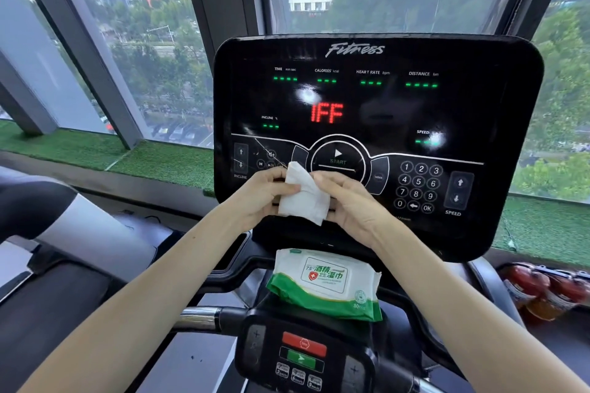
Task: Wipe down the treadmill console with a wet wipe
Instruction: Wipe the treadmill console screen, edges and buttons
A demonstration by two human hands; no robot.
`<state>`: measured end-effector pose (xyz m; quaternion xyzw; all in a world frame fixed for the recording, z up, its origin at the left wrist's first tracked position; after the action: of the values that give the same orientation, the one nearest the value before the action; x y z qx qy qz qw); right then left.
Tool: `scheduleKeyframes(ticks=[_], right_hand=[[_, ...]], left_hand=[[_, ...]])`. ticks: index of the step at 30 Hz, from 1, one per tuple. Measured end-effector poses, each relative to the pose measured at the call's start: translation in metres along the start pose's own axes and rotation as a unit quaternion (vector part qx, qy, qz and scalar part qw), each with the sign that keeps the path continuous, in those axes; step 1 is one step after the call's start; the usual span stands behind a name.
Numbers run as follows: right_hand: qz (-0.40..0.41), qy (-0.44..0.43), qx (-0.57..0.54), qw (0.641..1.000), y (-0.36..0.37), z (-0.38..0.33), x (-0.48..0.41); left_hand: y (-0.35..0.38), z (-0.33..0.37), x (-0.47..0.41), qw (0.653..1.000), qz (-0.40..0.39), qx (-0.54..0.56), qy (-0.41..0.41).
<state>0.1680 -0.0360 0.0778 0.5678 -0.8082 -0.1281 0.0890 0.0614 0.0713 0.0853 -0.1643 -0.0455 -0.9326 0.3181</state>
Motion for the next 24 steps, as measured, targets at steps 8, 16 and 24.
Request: scheduleKeyframes(ticks=[8,16,24], right_hand=[[-0.008,0.084,-0.102,0.991,0.006,0.011,-0.006],[0.119,-0.024,0.085,0.989,0.012,0.011,-0.022],[0.132,-0.134,0.103,0.977,0.030,0.017,-0.029]], left_hand=[[-0.015,0.005,0.007,0.999,-0.003,-0.034,0.039],[-0.033,0.003,0.004,0.992,0.028,0.124,0.016],[-0.014,-0.027,-0.010,0.966,0.062,0.251,0.005]])
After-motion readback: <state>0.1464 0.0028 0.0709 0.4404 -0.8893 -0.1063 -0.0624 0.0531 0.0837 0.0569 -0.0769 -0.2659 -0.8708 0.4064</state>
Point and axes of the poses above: each hand's wrist, its own x-axis away from the middle knuckle, its own y-axis out of the palm, z = x × y, the point moved 5 cm from there along -x, towards the middle knuckle, and after that the axes turned 7 degrees about -y, right-handed, at the moved point
